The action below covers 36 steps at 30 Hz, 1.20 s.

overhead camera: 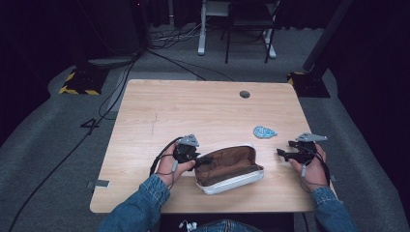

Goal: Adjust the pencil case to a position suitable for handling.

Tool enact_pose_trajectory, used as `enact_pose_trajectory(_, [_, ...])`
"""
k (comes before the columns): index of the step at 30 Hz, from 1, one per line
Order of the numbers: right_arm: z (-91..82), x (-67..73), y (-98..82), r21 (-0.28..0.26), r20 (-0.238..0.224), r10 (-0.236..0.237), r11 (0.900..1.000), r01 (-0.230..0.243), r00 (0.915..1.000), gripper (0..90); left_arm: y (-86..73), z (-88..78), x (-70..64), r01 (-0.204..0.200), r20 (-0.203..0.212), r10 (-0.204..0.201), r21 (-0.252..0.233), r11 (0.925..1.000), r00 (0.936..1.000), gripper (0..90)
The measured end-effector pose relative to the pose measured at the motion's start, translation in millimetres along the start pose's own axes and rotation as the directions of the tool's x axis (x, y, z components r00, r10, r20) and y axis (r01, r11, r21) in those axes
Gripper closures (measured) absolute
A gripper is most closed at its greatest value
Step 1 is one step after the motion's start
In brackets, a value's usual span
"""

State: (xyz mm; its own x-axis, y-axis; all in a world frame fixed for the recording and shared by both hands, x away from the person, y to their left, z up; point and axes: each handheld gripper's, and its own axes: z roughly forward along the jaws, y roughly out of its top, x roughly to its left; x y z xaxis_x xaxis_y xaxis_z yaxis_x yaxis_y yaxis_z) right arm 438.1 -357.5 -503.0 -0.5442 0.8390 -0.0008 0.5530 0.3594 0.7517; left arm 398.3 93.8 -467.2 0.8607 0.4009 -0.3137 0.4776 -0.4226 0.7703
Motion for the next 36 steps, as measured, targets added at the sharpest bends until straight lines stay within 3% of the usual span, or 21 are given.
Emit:
enact_pose_trajectory(17, [-0.1, 0.2, -0.1, 0.000, 0.000, 0.000, 1.000, 0.000, 1.0000, 28.5, -11.0, -10.7, 7.9, -0.030, -0.008, 0.030, 0.002, 0.9995, 0.9995, 83.2])
enact_pose_trajectory(22, [-0.1, 0.2, -0.1, 0.000, 0.000, 0.001, 1.000, -0.001, 1.0000, 28.5, -12.8, -9.3, 9.4, -0.013, -0.026, 0.013, 0.001, 0.9999, 0.9996, 67.1])
enact_pose_trajectory(24, [-0.1, 0.2, -0.1, 0.000, 0.000, 0.000, 1.000, 0.000, 1.0000, 28.5, -12.9, -8.4, 8.8, -0.007, -0.034, 0.006, -0.018, 0.9998, 0.9994, 51.1])
enact_pose_trajectory(28, [-0.1, 0.2, -0.1, 0.000, 0.000, 0.000, 1.000, 0.000, 1.0000, 28.5, -12.1, -8.8, 6.9, -0.009, -0.037, 0.008, -0.029, 0.9995, 0.9993, 42.8])
enact_pose_trajectory(36, [-0.2, 0.2, -0.1, 0.000, 0.000, 0.000, 1.000, 0.000, 1.0000, 28.5, -10.4, -20.8, 0.8, -0.029, -0.065, 0.026, -0.048, 0.9984, 0.9976, 37.0])
